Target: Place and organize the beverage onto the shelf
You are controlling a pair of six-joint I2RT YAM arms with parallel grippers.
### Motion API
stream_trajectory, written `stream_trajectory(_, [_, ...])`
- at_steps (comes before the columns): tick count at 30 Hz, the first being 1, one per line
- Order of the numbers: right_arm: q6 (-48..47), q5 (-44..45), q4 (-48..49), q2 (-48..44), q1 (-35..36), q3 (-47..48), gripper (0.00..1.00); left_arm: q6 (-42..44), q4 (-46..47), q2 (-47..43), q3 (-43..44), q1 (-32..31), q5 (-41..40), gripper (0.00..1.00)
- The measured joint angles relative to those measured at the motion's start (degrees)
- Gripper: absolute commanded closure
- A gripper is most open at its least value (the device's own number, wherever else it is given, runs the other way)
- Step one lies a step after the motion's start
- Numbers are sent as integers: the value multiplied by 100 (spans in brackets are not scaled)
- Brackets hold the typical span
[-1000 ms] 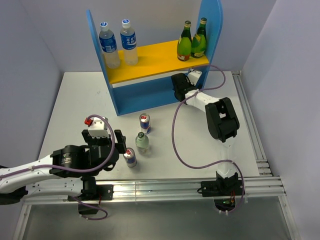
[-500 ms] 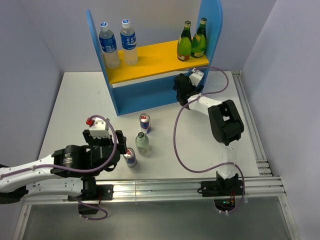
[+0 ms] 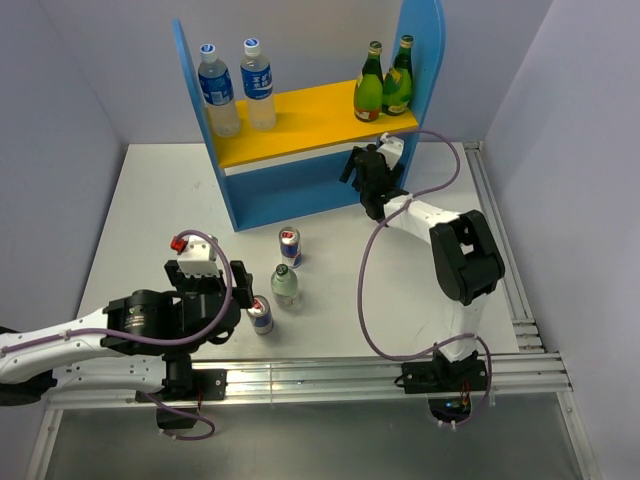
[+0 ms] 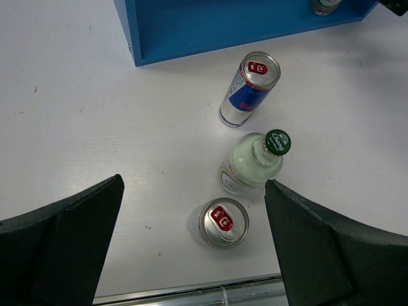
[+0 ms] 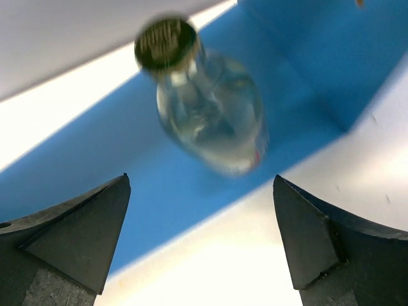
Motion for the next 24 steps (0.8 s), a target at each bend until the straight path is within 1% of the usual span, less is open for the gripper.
stream_trajectory(5, [-28, 74, -212, -713, 168, -651, 0, -28, -28, 2, 0, -13, -26, 1])
stream_trajectory(8, [-37, 232, -400, -1325, 485, -1152, 0, -46, -39, 15, 0, -33, -46, 1])
stream_trajectory(10, [-63, 358, -452, -1801, 870, -1513, 0, -55, -48, 39, 0, -44, -57, 1])
stream_trajectory(12, [-92, 382, -518, -2337, 1419, -1893, 0, -61, -57, 70, 0, -52, -68, 1])
stream_trajectory(14, [-96, 254, -562, -2855, 1993, -2210, 0, -63, -63, 92, 0, -57, -72, 1])
stream_trajectory(16, [-90, 37, -597, -3276, 2385, -2426, 0, -70, -79, 116, 2, -61, -83, 1])
stream_trajectory(19, [-85, -127, -667, -3735, 2693, -2583, 0, -85, -79, 118, 2, -70, -87, 1])
stream_trajectory(24, [-50, -212, -933, -4122, 3178, -2603, 0, -85, -76, 114, 2, -79, -87, 1])
